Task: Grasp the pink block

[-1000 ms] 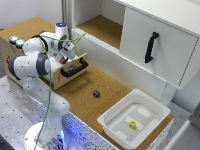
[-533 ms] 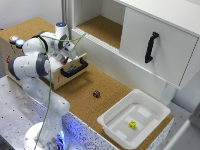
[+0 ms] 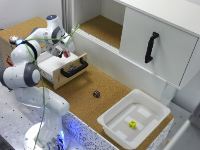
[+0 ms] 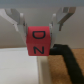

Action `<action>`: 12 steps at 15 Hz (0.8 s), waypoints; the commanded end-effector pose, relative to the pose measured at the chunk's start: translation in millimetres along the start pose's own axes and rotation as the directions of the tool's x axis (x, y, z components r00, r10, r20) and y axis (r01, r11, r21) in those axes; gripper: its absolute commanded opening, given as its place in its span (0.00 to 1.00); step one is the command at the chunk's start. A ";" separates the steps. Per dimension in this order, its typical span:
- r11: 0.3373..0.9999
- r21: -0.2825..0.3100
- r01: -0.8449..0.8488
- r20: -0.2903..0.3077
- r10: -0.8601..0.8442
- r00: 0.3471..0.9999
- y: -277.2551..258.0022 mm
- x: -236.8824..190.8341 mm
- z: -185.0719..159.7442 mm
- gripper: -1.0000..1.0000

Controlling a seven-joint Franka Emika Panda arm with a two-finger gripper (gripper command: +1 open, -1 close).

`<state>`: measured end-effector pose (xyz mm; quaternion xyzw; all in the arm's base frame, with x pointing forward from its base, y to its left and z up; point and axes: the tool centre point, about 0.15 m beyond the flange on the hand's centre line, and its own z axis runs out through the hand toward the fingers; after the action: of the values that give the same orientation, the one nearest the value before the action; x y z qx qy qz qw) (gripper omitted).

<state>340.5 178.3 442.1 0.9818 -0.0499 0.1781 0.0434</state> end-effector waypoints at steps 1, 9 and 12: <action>0.998 0.005 -0.057 0.011 0.057 0.998 63.9 4.3 -8.2 0.00; 0.999 0.019 -0.031 0.018 0.031 0.999 155.0 9.2 4.3 0.00; 0.999 0.048 -0.017 0.043 0.015 0.999 182.1 7.3 17.3 0.00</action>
<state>340.7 49.9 456.7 0.9835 -0.0809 0.1563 0.0418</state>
